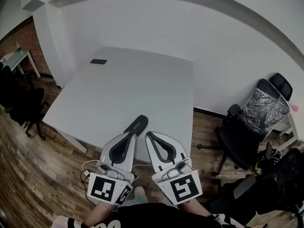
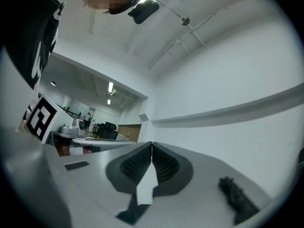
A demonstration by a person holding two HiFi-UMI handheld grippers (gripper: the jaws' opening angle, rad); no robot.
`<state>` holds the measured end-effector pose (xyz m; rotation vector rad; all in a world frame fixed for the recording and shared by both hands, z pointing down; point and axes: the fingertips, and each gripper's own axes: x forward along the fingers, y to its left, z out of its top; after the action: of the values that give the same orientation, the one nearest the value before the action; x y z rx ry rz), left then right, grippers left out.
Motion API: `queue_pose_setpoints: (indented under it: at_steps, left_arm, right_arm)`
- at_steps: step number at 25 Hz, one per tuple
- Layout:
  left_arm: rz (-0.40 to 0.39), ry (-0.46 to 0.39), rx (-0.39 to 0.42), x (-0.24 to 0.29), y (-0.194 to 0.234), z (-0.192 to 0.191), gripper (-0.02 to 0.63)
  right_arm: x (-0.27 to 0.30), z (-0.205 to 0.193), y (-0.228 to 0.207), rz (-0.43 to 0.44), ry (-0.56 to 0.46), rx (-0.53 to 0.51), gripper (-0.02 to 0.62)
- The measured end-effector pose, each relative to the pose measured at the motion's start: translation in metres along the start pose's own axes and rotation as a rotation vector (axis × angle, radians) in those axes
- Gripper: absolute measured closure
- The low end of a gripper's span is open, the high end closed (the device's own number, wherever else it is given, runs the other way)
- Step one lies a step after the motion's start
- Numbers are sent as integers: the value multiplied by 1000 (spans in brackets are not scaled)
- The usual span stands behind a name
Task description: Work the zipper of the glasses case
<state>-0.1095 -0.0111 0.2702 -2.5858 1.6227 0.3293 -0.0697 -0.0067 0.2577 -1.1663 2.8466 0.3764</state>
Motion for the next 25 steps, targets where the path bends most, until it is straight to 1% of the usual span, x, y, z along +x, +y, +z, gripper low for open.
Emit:
queue_pose_setpoints:
  at_steps: [7, 10, 12, 15, 17, 18, 20, 23, 25]
  left_arm:
    - [-16, 20, -17, 35, 27, -8, 603]
    - [-6, 20, -3, 44, 34, -8, 603]
    - [5, 35, -5, 48, 41, -12, 603]
    - [15, 93, -8, 55, 53, -25, 603]
    - [2, 173, 9, 64, 60, -43, 603]
    - [-16, 217, 18, 68, 63, -54, 600]
    - [-59, 292, 8, 76, 69, -72, 534]
    - [-120, 386, -57, 84, 80, -99, 426]
    - [-159, 477, -81, 90, 89, -122, 350]
  right_arm:
    - [40, -7, -23, -7, 17, 1, 588]
    - [48, -8, -33, -2, 9, 7, 588]
    - [52, -10, -36, 1, 11, 8, 588]
    - [54, -13, -39, 13, 17, 10, 588]
    - [55, -15, -45, 15, 22, 17, 588]
    - [54, -17, -48, 12, 26, 20, 588]
    - [52, -20, -55, 6, 33, 25, 588]
    - [48, -23, -63, -8, 40, 26, 588]
    - [46, -26, -70, -19, 43, 25, 588]
